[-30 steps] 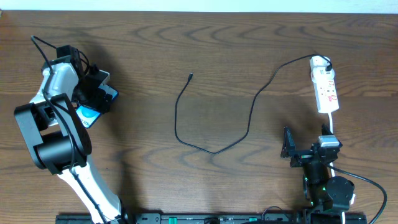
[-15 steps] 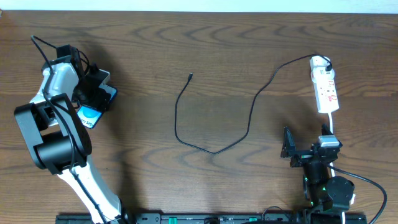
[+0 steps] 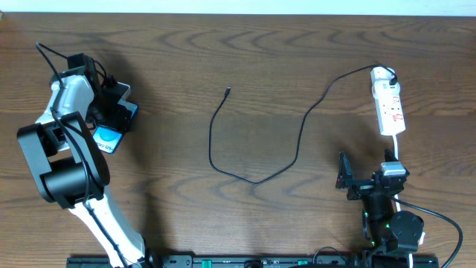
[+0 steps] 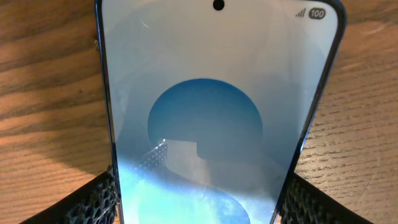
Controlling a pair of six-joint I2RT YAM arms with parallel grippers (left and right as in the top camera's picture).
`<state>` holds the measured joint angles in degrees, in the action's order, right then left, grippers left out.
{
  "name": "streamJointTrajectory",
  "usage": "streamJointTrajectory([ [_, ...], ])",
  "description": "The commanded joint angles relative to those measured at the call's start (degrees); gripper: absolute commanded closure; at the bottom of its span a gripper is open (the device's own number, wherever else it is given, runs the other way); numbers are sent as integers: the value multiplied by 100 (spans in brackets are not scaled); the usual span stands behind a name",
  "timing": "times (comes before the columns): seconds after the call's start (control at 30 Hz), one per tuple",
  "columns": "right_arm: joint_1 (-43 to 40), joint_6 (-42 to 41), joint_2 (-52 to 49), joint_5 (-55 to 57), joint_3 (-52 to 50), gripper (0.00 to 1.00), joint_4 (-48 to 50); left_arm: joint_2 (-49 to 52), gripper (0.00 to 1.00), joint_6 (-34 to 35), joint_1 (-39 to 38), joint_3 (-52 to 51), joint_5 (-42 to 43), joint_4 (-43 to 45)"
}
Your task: Plug charger to phone and switch on socket
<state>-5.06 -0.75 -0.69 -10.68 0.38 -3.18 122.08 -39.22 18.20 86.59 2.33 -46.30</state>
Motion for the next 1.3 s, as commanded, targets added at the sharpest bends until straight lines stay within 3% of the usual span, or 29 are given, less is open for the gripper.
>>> streamJointTrajectory([
  [0.0, 33, 83, 35, -17, -7, 1, -26, 236, 36, 404, 7, -214, -149, 81],
  [0.73, 33, 83, 35, -17, -7, 1, -26, 236, 40, 3228, 4, -214, -149, 337],
  [1.27, 33, 85, 35, -17, -7, 1, -26, 2, 43, 3399, -238, -37, -146, 164],
])
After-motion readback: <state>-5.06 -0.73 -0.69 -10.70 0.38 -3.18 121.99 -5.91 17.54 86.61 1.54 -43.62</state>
